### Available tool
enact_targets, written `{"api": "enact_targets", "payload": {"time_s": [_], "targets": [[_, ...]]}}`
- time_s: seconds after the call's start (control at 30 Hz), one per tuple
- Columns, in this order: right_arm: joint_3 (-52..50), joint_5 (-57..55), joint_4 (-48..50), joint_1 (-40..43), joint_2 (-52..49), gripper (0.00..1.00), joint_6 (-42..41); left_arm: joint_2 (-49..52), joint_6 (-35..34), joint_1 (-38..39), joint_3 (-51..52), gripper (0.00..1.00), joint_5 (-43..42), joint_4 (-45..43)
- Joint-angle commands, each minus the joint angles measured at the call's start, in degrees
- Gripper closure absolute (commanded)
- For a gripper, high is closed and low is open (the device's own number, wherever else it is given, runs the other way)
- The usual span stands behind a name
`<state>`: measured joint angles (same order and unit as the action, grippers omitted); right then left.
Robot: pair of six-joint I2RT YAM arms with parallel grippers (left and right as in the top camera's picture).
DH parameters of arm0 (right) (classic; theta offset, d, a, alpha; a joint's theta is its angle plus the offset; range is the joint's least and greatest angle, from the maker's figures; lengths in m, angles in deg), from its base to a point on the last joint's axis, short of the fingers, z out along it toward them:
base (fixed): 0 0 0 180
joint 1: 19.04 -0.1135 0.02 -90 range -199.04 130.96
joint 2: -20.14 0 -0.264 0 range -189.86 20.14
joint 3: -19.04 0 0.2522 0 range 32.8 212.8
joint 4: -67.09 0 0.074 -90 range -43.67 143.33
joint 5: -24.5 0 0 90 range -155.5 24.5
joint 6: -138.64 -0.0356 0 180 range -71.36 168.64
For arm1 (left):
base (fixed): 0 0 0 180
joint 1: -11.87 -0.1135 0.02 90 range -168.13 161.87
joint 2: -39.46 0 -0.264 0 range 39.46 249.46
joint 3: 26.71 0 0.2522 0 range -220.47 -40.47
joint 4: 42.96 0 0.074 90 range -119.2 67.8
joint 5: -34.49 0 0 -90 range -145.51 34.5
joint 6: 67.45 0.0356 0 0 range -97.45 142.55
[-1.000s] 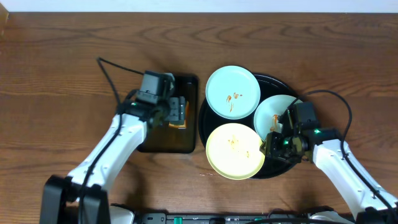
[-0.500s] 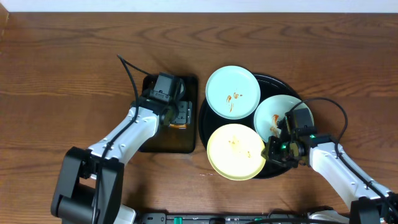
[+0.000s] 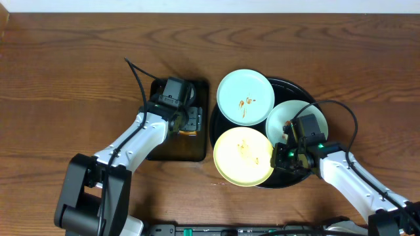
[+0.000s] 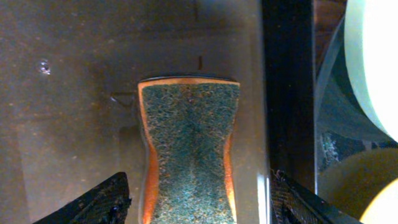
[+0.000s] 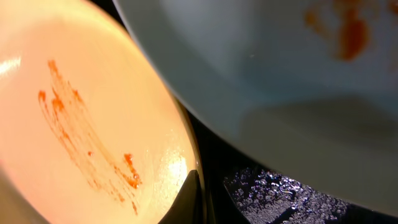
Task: Clean dirty plates on tray and stack at the side
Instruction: 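Grasp the orange-green sponge with the left gripper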
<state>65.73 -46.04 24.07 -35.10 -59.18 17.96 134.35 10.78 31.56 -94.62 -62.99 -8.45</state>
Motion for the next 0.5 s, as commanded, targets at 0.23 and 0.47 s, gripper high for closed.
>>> {"api": "enact_targets", "payload": {"time_s": [0.23,0.47], "targets": [[-0.3,-1.3,0.2,-0.5,-0.1,0.99,-1.9,2.6,0.5,0.2,0.5,0.41,2.1,-0.7],[-0.3,-1.3,0.2,-0.5,-0.1,0.99,-1.9,5.1,0.5,0.2,0.5,0.67,2.2,-1.0]]}}
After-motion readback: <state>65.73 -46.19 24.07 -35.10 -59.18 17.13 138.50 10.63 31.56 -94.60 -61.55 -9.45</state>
